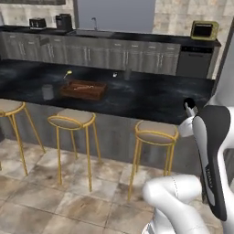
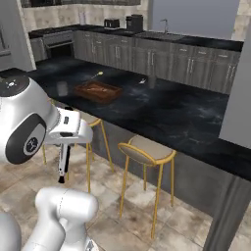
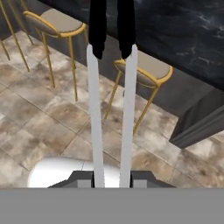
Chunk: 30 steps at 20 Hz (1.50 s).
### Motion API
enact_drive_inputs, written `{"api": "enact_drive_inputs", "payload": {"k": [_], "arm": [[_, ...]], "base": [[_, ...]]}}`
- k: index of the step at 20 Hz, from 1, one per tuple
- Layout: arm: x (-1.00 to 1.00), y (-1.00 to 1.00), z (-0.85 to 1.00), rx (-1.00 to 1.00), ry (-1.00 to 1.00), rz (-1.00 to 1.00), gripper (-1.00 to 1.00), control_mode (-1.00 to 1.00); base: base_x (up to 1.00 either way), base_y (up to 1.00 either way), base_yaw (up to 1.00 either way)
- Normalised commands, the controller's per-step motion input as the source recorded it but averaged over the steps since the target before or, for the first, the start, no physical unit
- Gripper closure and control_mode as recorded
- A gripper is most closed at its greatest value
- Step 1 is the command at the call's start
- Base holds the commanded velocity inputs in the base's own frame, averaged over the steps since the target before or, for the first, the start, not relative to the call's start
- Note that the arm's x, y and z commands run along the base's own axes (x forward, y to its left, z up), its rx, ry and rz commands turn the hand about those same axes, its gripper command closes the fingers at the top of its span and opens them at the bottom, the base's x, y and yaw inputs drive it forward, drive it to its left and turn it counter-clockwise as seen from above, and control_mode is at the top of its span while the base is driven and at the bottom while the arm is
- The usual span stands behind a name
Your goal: Take the tongs from the drawer on the left and place them on the dining counter next to the tray containing the kebab skewer.
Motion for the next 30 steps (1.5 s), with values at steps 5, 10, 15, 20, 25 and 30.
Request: {"api": "enact_drive_inputs", "payload": {"k": [5,10,15,20,25,30], "arm": [[0.00,0.00,0.00,0.00,0.00,0.00,1.00,1.00],[0.00,0.00,0.00,0.00,0.00,0.00,1.00,1.00],[0.00,0.00,0.00,0.00,0.00,0.00,1.00,1.00],[0.00,0.00,0.00,0.00,0.00,0.00,1.00,1.00],[0.00,0.00,0.00,0.00,0.00,0.00,1.00,1.00],[0.00,0.00,0.00,0.00,0.00,0.00,1.00,1.00]], "base": [[0.15,0.96,-0.40],[0.18,0.71,-0.36],[0.29,0.67,-0.35],[0.28,0.67,-0.29],[0.32,0.44,-0.26],[0.49,0.09,-0.22]]}}
